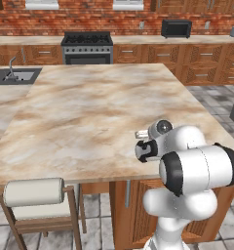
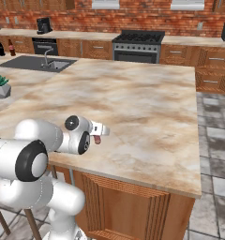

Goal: Place the large bottle from the dining counter next to the other large bottle outside the sink, and place the small bottle from the dining counter next to the other small bottle inside the sink.

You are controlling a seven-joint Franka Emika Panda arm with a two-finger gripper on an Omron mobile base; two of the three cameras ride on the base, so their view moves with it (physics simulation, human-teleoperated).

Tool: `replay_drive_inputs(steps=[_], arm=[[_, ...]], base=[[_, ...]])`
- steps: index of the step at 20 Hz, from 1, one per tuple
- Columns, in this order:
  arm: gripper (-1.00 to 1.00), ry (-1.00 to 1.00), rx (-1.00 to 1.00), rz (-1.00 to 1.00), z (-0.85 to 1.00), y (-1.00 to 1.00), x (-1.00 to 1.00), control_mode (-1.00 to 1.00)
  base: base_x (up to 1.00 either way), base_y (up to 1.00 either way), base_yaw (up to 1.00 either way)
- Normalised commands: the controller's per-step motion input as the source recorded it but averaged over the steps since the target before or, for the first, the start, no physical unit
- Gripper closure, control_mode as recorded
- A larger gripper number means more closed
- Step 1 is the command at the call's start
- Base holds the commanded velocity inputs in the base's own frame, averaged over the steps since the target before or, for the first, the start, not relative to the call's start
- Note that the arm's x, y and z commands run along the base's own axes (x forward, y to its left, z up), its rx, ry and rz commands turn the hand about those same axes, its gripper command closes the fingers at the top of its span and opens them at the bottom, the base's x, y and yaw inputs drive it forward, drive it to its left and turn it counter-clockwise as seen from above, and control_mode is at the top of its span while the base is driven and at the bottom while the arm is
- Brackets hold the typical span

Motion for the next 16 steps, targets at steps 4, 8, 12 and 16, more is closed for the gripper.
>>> replay_drive_inputs(steps=[4,8,12,16], arm=[[1.00,0.00,0.00,0.00,0.00,0.00,0.00,1.00],[1.00,0.00,0.00,0.00,0.00,0.00,0.00,1.00],[1.00,0.00,0.00,0.00,0.00,0.00,0.00,1.00],[1.00,0.00,0.00,0.00,0.00,0.00,0.00,1.00]], base=[[-0.05,0.00,0.00],[-0.36,0.00,0.00],[-0.59,0.00,0.00],[-0.39,-0.03,0.00]])
